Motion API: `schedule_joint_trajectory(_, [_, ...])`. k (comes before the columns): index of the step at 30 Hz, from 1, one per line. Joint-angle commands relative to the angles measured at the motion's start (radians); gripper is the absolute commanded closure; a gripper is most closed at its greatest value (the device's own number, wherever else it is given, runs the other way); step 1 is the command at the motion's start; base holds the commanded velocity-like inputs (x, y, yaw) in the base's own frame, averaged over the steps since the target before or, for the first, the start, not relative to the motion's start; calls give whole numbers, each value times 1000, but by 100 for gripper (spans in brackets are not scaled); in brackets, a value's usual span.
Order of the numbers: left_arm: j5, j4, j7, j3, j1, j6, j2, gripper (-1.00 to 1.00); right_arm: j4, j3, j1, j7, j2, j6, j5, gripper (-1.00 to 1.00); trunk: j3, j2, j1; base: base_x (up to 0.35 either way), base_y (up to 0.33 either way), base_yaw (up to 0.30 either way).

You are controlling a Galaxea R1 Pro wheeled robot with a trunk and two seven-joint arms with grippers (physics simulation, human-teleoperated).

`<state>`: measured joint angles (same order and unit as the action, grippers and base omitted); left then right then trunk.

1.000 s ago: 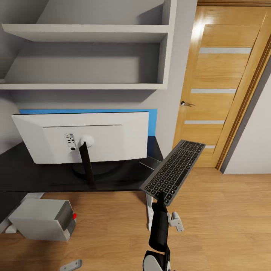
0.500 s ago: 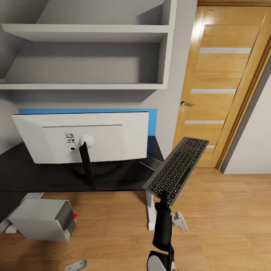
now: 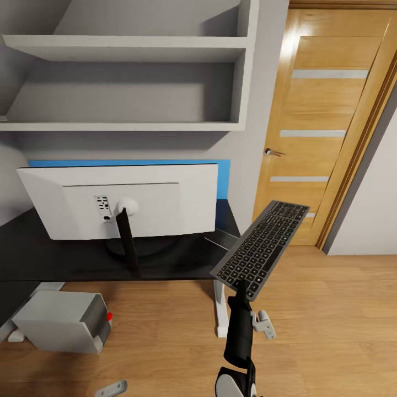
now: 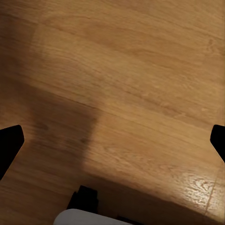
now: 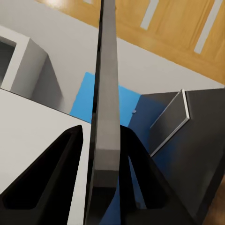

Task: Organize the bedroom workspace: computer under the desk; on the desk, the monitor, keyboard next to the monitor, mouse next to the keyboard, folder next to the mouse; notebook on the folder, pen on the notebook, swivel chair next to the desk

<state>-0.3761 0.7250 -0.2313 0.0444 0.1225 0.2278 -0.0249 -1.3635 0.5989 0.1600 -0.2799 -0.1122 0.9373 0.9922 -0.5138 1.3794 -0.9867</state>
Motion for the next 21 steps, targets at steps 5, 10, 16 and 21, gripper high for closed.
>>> schedule_joint_trajectory(5, [-9, 2, -6, 5, 0, 4, -1, -100, 5, 3, 1, -10, 0, 3, -6, 100, -1, 1, 0, 179, 0, 0])
schedule_joint_trajectory(10, [-9, 2, -5, 5, 0, 4, -1, -100, 7, 2, 1, -10, 0, 2, -6, 100, -1, 1, 0, 319, 0, 0])
schedule_joint_trajectory(16, [-9, 2, -5, 5, 0, 4, -1, -100, 10, -3, 1, -12, 0, -4, -3, 100, -1, 1, 0, 304, 41, 0])
schedule_joint_trajectory(21, [-9, 2, -5, 5, 0, 4, -1, -100, 18, -4, 1, -13, 0, -7, -1, 100, -1, 1, 0, 179, 206, 0])
